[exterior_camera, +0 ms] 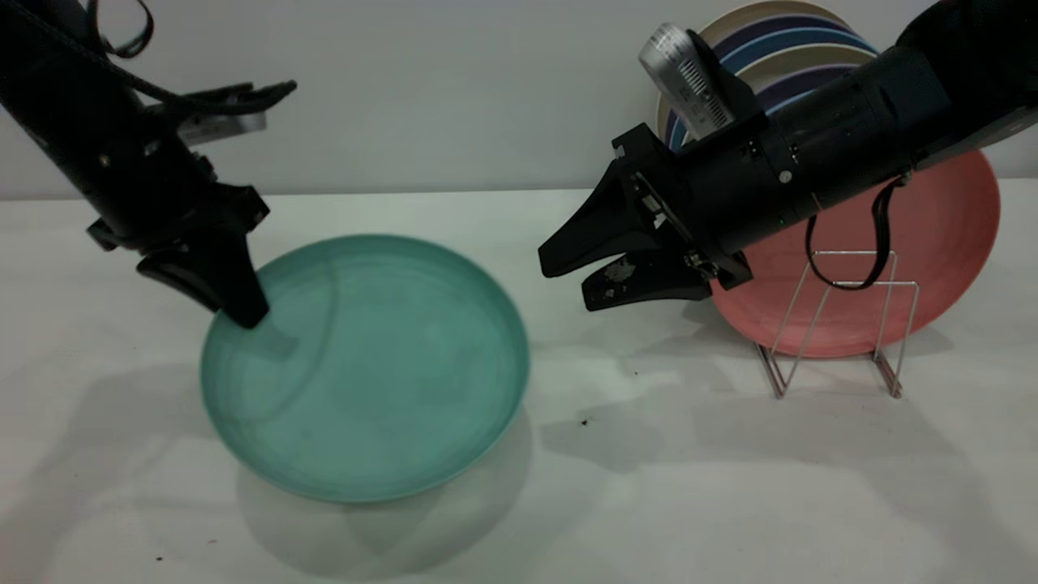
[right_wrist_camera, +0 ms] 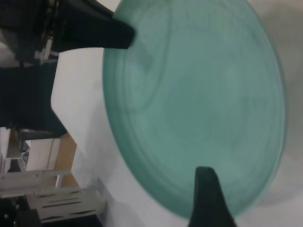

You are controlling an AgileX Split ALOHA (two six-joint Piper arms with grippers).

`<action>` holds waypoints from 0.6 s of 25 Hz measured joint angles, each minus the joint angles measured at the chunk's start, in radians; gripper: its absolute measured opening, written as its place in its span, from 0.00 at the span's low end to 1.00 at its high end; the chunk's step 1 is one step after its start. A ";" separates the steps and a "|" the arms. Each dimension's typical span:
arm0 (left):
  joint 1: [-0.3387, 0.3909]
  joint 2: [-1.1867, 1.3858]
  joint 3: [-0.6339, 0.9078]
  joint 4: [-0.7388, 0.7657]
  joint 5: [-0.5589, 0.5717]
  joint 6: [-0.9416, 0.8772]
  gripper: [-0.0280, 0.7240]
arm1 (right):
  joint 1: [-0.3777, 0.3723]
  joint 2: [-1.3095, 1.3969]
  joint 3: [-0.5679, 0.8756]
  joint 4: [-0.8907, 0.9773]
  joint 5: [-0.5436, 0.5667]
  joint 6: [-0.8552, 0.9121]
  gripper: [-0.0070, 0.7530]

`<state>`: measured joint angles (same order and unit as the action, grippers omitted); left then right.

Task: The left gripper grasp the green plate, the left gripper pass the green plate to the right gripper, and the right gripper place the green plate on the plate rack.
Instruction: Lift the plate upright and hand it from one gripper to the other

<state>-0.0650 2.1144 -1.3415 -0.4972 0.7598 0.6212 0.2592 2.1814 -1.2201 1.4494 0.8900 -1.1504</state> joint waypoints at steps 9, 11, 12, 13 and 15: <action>0.000 -0.026 0.000 -0.103 0.061 0.094 0.06 | -0.003 0.001 -0.006 -0.092 0.020 0.051 0.68; 0.000 -0.026 0.000 -0.151 0.063 0.107 0.06 | -0.001 0.001 -0.007 -0.095 0.020 0.054 0.68; 0.000 -0.026 0.000 -0.181 0.064 0.117 0.06 | 0.003 0.001 -0.007 -0.095 0.022 0.056 0.68; 0.000 -0.026 0.000 -0.203 0.063 0.124 0.06 | 0.008 0.001 -0.007 -0.095 0.022 0.057 0.68; 0.000 -0.026 0.000 -0.251 0.062 0.134 0.06 | 0.022 0.001 -0.007 -0.093 0.018 0.057 0.67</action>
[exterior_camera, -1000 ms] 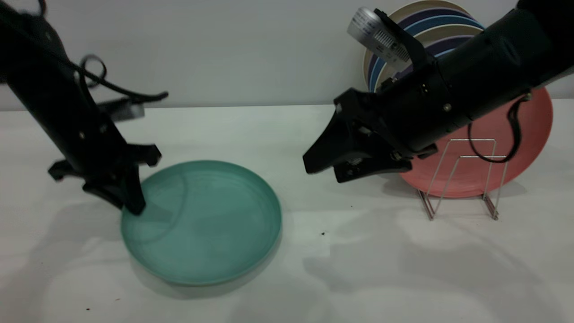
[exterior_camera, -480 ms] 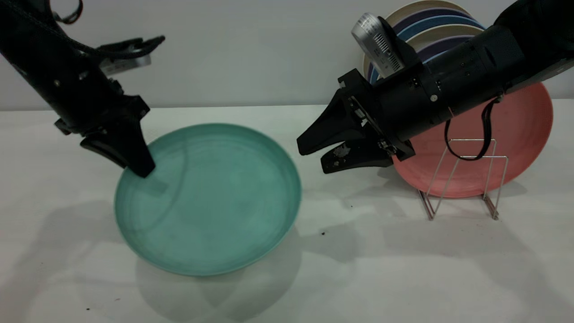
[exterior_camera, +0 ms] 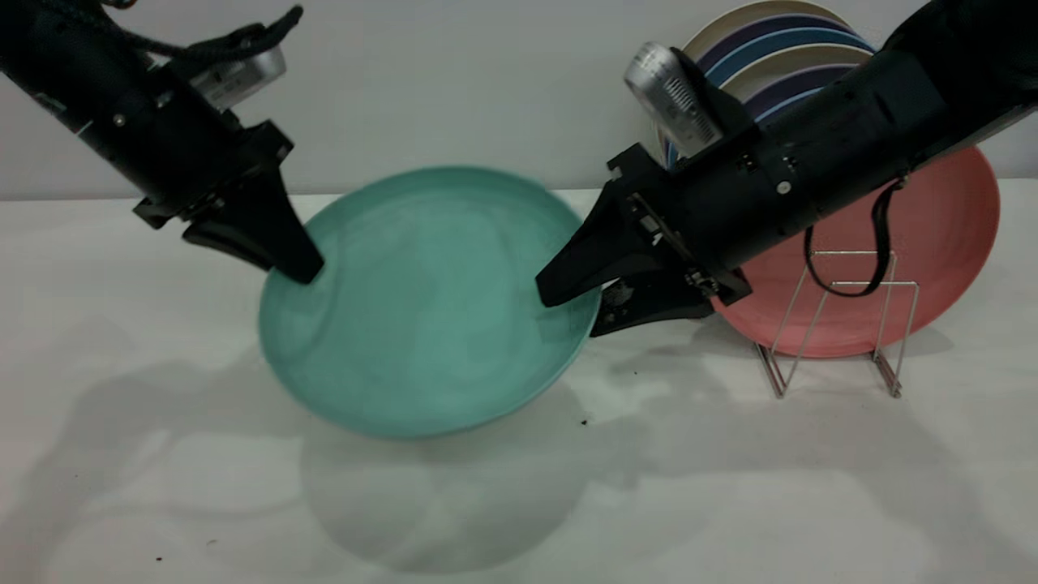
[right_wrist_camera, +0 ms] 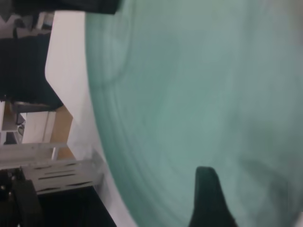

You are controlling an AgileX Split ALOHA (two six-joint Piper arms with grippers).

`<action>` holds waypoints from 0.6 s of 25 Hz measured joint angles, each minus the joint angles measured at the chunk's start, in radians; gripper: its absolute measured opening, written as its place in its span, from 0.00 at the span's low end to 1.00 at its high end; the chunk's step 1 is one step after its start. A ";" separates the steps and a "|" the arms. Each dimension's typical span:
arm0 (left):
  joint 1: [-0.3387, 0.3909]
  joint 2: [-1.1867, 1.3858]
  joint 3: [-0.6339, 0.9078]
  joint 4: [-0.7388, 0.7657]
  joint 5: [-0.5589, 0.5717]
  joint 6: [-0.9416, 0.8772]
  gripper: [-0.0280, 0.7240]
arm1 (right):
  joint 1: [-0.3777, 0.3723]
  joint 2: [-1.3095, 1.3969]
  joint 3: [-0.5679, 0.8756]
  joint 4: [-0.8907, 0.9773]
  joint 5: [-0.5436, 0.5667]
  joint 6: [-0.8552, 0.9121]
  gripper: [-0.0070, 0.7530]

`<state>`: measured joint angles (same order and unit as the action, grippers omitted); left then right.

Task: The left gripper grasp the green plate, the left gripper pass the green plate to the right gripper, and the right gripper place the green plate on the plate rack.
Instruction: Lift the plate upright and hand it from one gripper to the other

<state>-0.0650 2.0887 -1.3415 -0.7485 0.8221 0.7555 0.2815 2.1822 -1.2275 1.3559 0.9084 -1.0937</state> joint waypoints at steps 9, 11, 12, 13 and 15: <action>0.000 0.000 0.000 -0.043 -0.003 -0.010 0.09 | 0.028 0.000 0.000 0.050 -0.030 0.015 0.18; 0.000 -0.002 0.000 -0.031 -0.005 -0.039 0.16 | 0.028 0.001 0.000 0.050 -0.048 0.019 0.14; 0.000 -0.002 0.000 -0.022 -0.006 -0.051 0.21 | 0.028 0.002 0.000 0.050 -0.048 0.019 0.14; 0.000 -0.002 0.000 -0.017 -0.005 -0.061 0.28 | 0.028 0.002 0.000 0.050 -0.048 0.019 0.14; -0.001 -0.002 0.000 -0.008 0.007 -0.069 0.42 | 0.028 0.002 0.000 0.050 -0.047 0.019 0.14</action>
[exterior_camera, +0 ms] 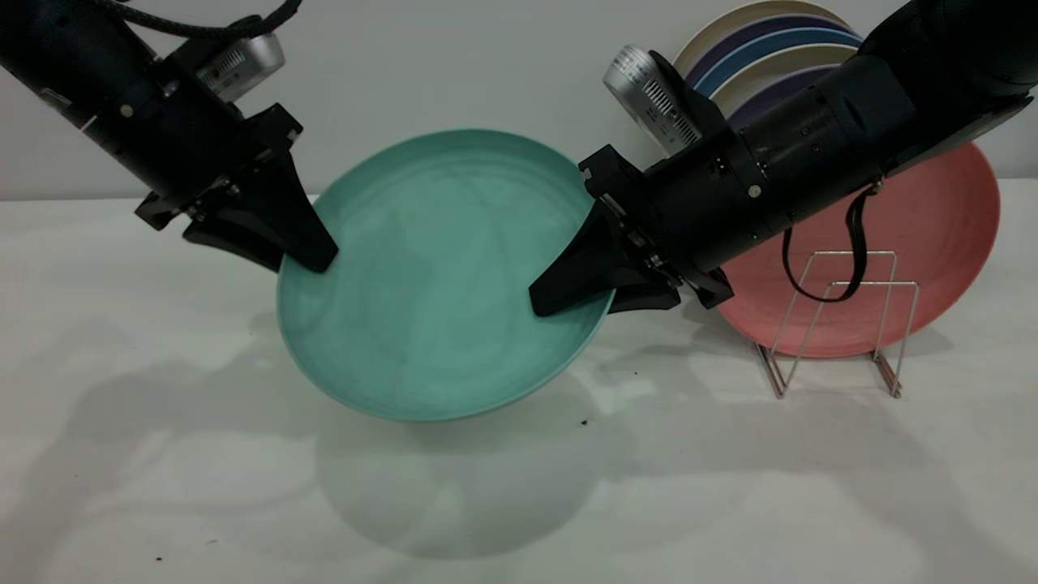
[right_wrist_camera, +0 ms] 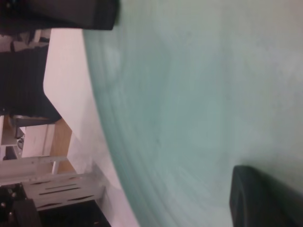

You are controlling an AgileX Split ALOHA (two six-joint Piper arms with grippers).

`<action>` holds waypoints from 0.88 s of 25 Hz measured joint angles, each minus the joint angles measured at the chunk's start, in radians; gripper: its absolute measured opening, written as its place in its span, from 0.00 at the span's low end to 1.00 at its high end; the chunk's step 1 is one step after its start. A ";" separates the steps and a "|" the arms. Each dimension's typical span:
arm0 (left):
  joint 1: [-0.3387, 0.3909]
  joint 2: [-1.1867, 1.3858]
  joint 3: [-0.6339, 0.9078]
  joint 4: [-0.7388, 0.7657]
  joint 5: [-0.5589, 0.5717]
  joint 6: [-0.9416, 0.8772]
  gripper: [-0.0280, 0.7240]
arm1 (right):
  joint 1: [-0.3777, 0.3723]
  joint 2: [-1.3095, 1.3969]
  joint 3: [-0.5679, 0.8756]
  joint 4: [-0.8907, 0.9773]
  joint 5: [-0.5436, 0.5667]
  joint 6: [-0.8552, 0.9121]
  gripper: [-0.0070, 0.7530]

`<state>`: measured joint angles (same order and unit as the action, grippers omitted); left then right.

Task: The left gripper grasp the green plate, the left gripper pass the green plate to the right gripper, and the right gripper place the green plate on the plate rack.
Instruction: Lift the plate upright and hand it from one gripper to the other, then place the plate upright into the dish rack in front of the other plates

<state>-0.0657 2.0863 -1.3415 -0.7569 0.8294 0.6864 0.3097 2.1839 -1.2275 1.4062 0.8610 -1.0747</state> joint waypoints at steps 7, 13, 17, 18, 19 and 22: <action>0.000 -0.034 0.000 0.027 0.114 -0.001 0.87 | -0.031 -0.033 0.000 -0.090 -0.009 -0.017 0.14; 0.000 -0.151 0.000 0.068 0.170 -0.006 0.87 | -0.119 -0.175 0.000 -0.310 -0.095 -0.027 0.14; 0.000 -0.239 0.000 0.074 0.179 -0.007 0.81 | -0.163 -0.322 0.000 -0.493 -0.131 -0.137 0.14; 0.000 -0.257 0.000 0.074 0.179 -0.007 0.80 | -0.168 -0.370 0.001 -0.539 -0.138 -0.180 0.14; 0.000 -0.272 0.000 0.074 0.176 -0.007 0.79 | -0.170 -0.411 0.001 -0.598 -0.146 -0.238 0.14; 0.000 -0.289 0.000 0.074 0.172 -0.007 0.79 | -0.171 -0.526 0.001 -0.771 -0.190 -0.394 0.14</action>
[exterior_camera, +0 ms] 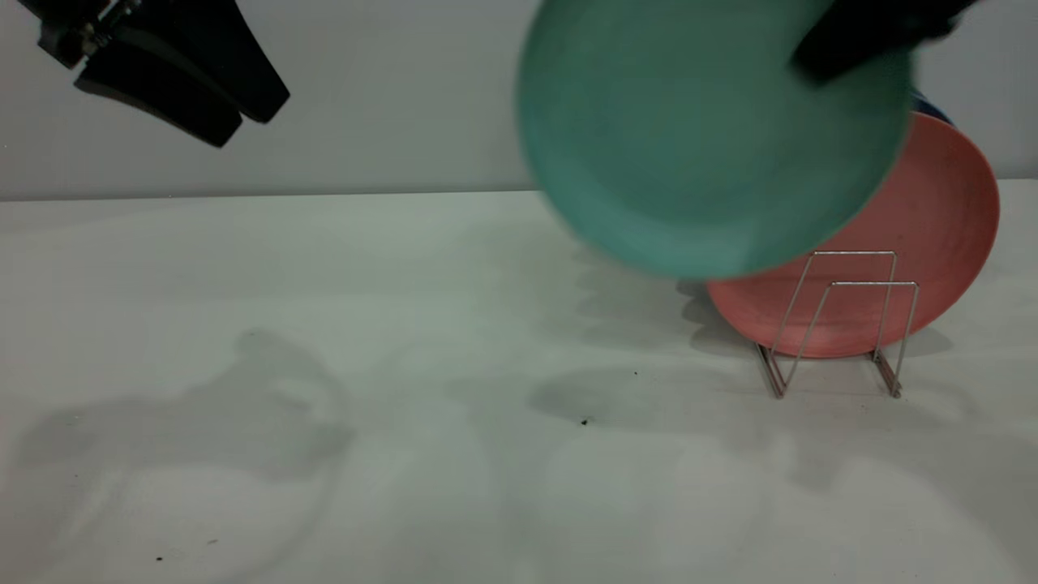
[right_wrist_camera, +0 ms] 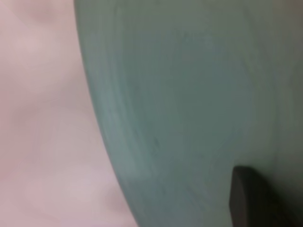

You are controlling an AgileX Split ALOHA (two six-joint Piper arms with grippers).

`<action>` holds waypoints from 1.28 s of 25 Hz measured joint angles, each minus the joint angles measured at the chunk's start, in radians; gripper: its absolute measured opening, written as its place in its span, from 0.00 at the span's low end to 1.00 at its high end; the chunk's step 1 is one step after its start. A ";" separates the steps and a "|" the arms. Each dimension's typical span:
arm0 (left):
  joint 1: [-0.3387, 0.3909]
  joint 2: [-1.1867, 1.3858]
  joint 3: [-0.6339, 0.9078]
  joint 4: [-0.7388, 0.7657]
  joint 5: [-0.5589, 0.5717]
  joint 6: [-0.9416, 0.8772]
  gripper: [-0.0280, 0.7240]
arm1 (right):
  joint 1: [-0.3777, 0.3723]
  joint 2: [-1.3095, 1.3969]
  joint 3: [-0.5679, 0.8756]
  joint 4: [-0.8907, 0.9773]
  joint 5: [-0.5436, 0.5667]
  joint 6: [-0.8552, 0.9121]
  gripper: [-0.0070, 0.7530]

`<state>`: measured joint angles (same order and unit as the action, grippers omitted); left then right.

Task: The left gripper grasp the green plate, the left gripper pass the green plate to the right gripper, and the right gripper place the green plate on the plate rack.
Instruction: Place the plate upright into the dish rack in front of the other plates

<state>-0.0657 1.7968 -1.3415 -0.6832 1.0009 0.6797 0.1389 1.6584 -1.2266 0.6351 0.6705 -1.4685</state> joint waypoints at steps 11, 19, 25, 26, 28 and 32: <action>0.000 0.000 0.000 0.000 -0.001 0.000 0.79 | -0.112 -0.014 0.008 -0.233 -0.114 -0.055 0.14; 0.000 0.000 0.000 0.000 -0.004 0.000 0.79 | -0.128 0.058 0.008 -0.237 -0.124 -0.063 0.14; 0.000 0.000 0.000 0.000 -0.005 0.000 0.79 | -0.128 0.107 0.008 -0.236 -0.128 -0.063 0.14; 0.000 0.000 0.000 0.000 -0.005 0.000 0.79 | -0.128 0.113 0.008 -0.236 -0.130 -0.063 0.14; 0.000 0.000 0.000 0.000 -0.005 0.000 0.79 | -0.128 0.124 0.008 -0.233 -0.133 -0.063 0.14; 0.000 0.000 0.000 0.000 -0.017 0.000 0.79 | -0.128 0.126 0.008 -0.206 -0.134 -0.063 0.16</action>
<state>-0.0657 1.7968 -1.3415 -0.6832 0.9840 0.6794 0.0107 1.7843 -1.2190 0.4288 0.5365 -1.5317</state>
